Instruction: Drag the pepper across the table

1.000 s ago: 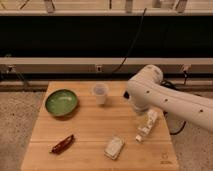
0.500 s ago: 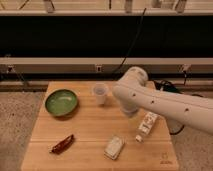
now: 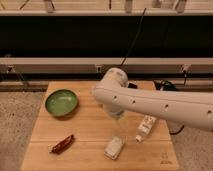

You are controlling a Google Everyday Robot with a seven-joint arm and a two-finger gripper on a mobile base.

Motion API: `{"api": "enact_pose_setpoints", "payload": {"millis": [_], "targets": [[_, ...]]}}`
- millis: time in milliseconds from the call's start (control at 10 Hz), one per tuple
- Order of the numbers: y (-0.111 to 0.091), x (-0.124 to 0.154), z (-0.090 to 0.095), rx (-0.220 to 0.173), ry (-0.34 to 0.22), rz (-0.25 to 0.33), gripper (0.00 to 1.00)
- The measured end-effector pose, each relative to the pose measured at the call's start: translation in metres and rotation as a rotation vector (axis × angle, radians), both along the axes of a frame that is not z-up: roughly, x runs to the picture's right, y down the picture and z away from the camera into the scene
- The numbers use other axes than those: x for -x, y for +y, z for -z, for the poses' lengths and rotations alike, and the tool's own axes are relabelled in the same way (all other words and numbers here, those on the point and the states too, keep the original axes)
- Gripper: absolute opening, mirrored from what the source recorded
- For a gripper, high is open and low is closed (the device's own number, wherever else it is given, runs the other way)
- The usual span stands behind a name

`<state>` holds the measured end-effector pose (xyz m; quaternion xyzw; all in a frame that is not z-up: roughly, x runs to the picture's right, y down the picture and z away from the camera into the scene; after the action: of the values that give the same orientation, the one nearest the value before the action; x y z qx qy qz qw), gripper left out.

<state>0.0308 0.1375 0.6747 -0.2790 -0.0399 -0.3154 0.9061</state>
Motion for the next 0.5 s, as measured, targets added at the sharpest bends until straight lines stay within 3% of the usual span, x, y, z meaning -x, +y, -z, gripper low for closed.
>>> {"api": "enact_pose_setpoints", "payload": {"millis": [500], "targets": [[0.006,0.04,-0.002,0.012,-0.053,0.084,0.8]]}}
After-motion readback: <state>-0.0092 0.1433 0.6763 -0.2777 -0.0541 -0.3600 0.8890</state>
